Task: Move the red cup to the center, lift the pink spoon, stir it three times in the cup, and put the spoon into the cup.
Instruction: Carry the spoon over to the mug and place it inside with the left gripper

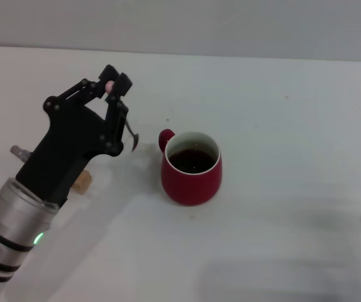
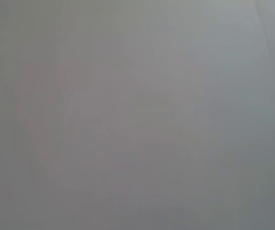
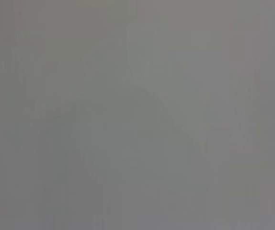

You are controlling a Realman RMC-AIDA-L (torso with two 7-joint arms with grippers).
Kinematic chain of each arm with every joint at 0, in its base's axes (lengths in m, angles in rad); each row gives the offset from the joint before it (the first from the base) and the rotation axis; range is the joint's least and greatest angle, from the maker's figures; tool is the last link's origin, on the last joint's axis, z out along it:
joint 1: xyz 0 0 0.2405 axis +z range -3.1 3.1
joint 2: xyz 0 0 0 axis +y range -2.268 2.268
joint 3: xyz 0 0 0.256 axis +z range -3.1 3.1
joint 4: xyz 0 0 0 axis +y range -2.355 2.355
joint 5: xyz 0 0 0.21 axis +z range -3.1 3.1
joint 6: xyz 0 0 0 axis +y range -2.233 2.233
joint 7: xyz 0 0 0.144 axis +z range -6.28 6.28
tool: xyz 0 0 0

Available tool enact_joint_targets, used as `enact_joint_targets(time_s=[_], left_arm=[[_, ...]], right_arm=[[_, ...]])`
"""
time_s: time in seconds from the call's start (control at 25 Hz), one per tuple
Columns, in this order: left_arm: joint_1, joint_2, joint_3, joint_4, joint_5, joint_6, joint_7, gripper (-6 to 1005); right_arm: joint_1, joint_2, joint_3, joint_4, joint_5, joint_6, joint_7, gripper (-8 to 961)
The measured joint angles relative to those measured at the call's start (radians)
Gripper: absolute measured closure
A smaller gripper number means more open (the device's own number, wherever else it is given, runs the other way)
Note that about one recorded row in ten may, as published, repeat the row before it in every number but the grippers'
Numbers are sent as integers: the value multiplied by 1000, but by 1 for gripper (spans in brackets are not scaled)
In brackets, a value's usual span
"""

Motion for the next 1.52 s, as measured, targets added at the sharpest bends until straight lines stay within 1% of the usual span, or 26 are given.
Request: enact_joint_targets(time_s=[0.2, 0.4, 0.76, 1.0, 1.52], left_arm=[[-29, -7, 0, -1, 27, 5, -4, 853], [-51, -10, 1, -10, 52, 4, -9, 853], [-86, -14, 63, -17, 57, -27, -8, 853], [-112, -17, 87, -17, 57, -64, -1, 853], [-154, -18, 90, -17, 57, -202, 20, 853]], right_arm=[[-12, 1, 4, -2, 1, 0, 0, 954], [-23, 1, 9, -2, 1, -1, 0, 954], [-39, 1, 11, -9, 39, -24, 0, 954], [-41, 0, 11, -12, 40, -26, 0, 954], [-45, 0, 3, -9, 40, -38, 0, 953]])
